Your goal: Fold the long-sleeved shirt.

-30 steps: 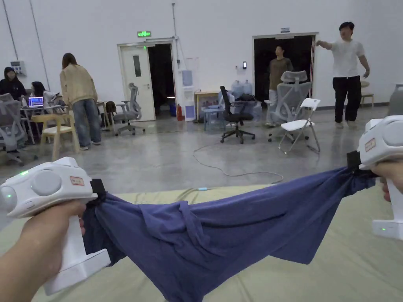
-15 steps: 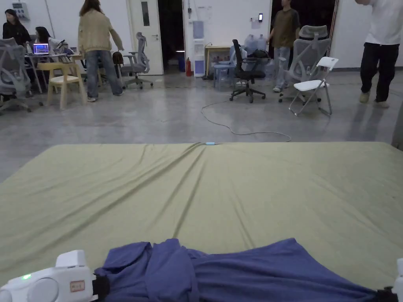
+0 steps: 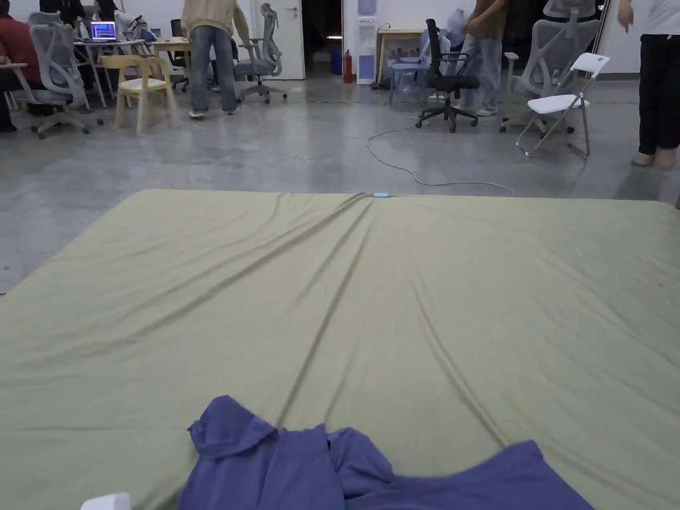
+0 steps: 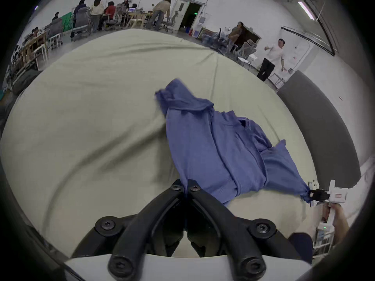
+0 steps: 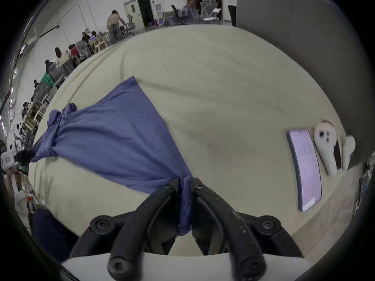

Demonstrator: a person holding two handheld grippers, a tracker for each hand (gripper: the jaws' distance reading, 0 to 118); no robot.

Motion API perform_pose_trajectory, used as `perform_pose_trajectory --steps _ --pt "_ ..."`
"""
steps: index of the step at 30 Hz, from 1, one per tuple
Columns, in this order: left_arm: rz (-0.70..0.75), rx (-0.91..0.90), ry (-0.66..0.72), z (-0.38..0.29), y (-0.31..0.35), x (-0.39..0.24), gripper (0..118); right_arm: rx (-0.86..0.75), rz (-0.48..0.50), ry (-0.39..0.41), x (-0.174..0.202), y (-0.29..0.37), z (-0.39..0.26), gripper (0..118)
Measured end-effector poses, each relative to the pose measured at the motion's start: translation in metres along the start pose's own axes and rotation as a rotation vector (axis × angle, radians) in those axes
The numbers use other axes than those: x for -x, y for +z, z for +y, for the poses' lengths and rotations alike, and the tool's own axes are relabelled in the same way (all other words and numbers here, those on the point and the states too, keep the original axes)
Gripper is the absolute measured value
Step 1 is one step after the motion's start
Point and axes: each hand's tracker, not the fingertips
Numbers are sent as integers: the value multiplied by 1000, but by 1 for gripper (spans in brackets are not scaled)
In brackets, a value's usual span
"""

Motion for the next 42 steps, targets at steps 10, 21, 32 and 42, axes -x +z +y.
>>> perform_pose_trajectory --steps 10,21,32,42 --pt "169 -113 -43 -27 26 -16 118 -78 -8 -65 4 21 -27 118" --pt "81 -97 -76 -64 71 -60 0 -256 89 -73 100 84 -18 2" --pt "41 -148 29 -57 76 -50 0 -177 398 517 327 -47 164 118" --pt "-4 -138 40 -57 68 -44 0 214 139 725 478 -187 222 81"
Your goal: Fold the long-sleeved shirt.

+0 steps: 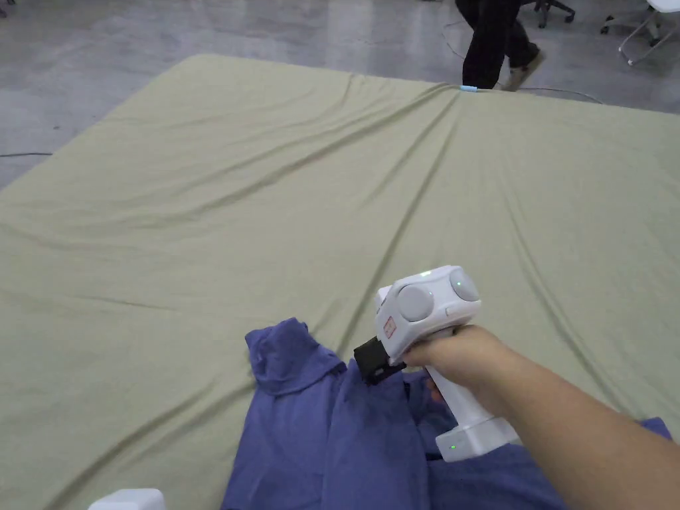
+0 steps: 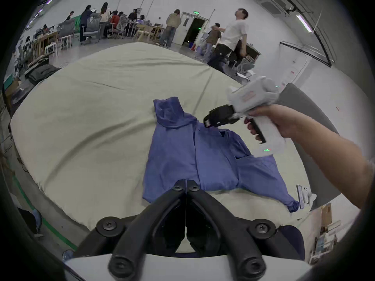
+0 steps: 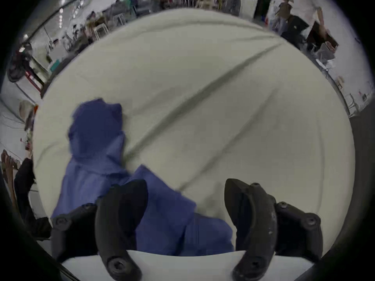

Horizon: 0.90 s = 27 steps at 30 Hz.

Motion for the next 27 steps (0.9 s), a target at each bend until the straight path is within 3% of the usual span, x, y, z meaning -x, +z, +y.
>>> perform_pose_trajectory --steps 2,3,5,12,16,19,21,24,27 --pt "-12 2 15 1 0 2 0 -6 12 -31 2 -3 1 79" --pt "-11 -2 19 1 2 4 0 -1 13 -25 4 2 2 70" --pt "-10 -10 18 3 5 4 0 -31 16 14 4 24 -2 5" --pt "-22 -48 21 2 26 -6 0 -224 46 41 13 122 -46 4" --pt "-37 -63 26 -7 41 -13 0 -351 108 63 23 196 -114 4" --pt "-27 -56 17 -12 49 -15 0 -311 180 86 34 222 -186 4" --pt "-16 -51 16 -16 53 -16 0 -203 210 107 38 216 -233 4" --pt "-13 -42 22 -21 58 -17 0 -9 177 162 47 181 -294 4" --pt "-4 -30 24 -26 62 -20 0 99 117 95 51 147 -333 5"
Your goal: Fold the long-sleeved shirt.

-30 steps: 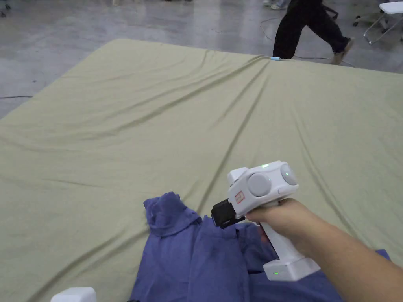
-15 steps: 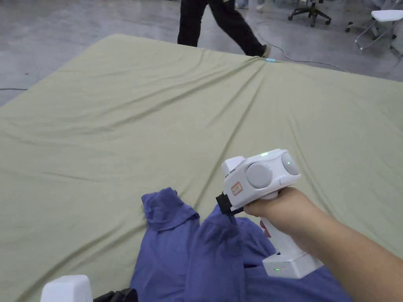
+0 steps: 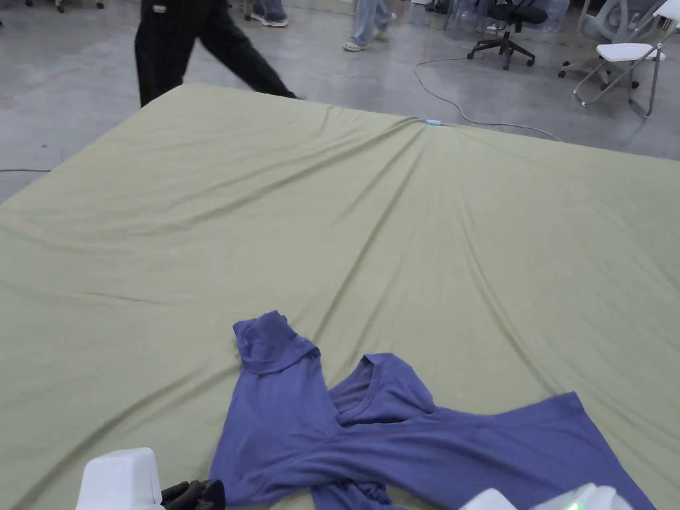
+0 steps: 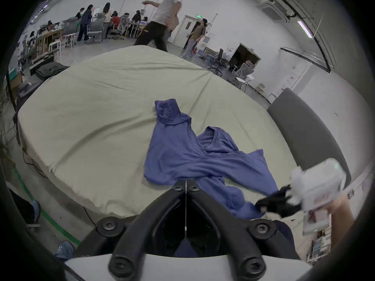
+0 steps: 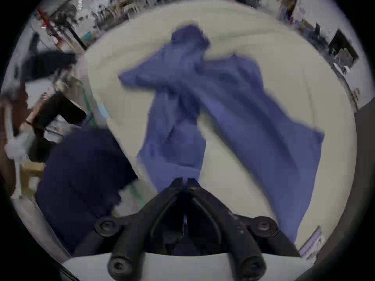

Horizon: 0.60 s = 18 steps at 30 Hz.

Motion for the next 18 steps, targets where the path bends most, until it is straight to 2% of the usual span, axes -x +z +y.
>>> perform_pose_trajectory --steps 1,2,3,4,5,6,7,9,10,11,13,15,16,17,18 --pt "4 1 -2 -1 1 -1 0 4 -12 -37 -6 -10 -7 9" --pt "7 3 -4 -2 2 -3 0 -13 -16 -83 -8 -14 -10 22" --pt "11 5 -7 -3 4 -4 0 -55 -7 -146 -11 -14 -13 53" --pt "16 6 -9 -4 5 -5 0 -106 -26 -172 -13 -12 -16 100" --pt "20 6 -9 -4 6 -6 0 -153 -30 -184 -20 -8 -19 118" --pt "24 5 -8 -5 8 -7 0 -201 -31 -186 -21 -1 -22 116" --pt "26 4 -5 -5 9 -7 0 -260 -39 -176 -21 12 -22 106" --pt "28 1 7 -5 11 -6 0 -359 -33 -264 -32 32 -32 105" --pt "27 2 10 -5 11 -6 0 -420 -48 -300 -33 43 -37 94" --pt "29 5 11 -5 10 -6 0 -471 -50 -326 -33 51 -42 73" --pt "46 14 15 -6 5 -6 0 -541 -21 -353 -25 64 -53 3" --pt "59 24 36 -6 -3 -3 6 -601 -30 -388 -21 69 -64 3" --pt "63 33 56 -5 -9 -1 27 -616 -22 -397 -21 69 -71 3" --pt "68 27 77 -3 -16 2 61 -616 -1 -403 -17 70 -72 3" --pt "75 19 92 0 -25 6 84 -620 35 -413 -17 68 -76 3"
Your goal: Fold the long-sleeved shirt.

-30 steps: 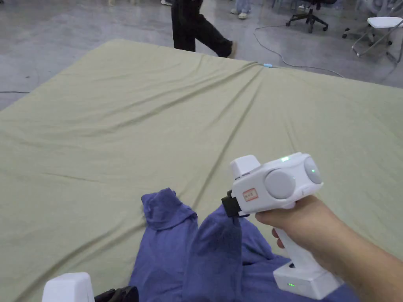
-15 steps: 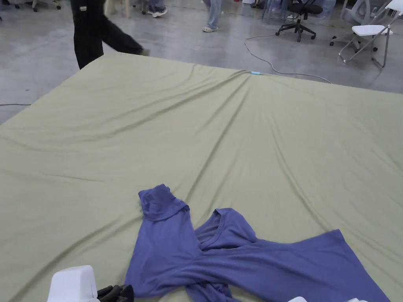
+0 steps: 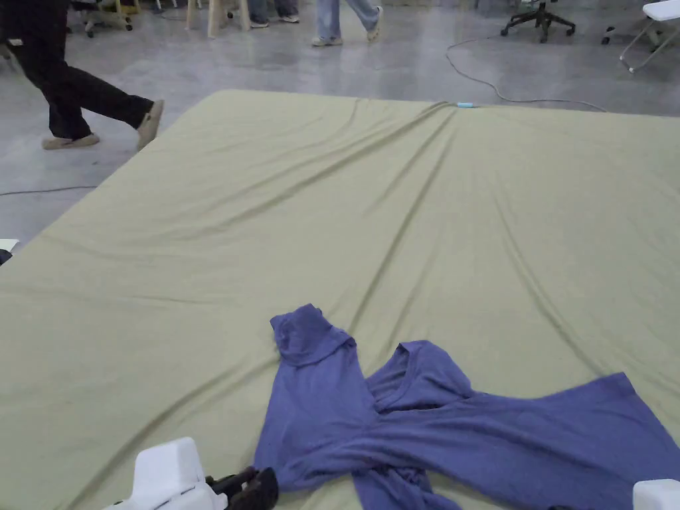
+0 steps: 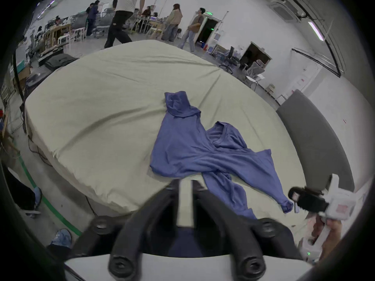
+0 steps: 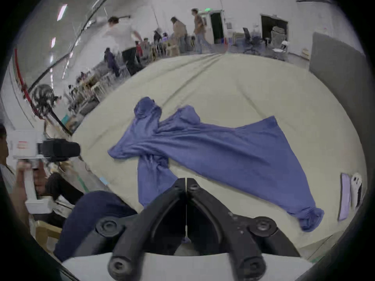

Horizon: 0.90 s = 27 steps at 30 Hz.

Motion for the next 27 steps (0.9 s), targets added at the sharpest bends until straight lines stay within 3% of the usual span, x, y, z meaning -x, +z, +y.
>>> perform_pose_trajectory --steps 1,2,3,8,10,12,14,16,17,19,21,22,24,27 --pt "18 0 7 5 -15 3 94 5 14 -17 -2 0 -4 3" --pt "53 14 13 9 -31 5 94 10 14 -24 -3 -1 -7 3" --pt "99 26 14 13 -49 9 118 30 11 -32 -5 -4 -4 3" --pt "178 172 -74 19 -141 22 110 90 -70 -79 -24 -21 -6 3" --pt "242 198 -120 11 -165 19 91 100 -103 -116 -34 -26 -3 3" --pt "277 150 -195 11 -156 0 86 103 -151 -149 -48 -28 2 3" --pt "243 92 -222 11 -141 -12 29 113 -216 -159 -62 -33 11 3" --pt "251 94 -234 13 -135 -13 0 132 -323 -135 -79 -44 26 3" --pt "135 91 -204 15 -132 -11 0 124 -352 -126 -88 -50 34 3" --pt "75 122 -151 14 -119 -15 0 99 -356 -140 -113 -67 56 6" --pt "99 72 -201 13 -109 -22 0 67 -371 -177 -138 -82 82 24" --pt "92 55 -218 20 -105 -20 0 50 -370 -198 -150 -92 94 60" --pt "63 38 -188 24 -96 -21 0 67 -389 -199 -172 -115 118 118" --pt "29 8 -161 33 -85 -19 0 108 -411 -125 -187 -150 137 111"
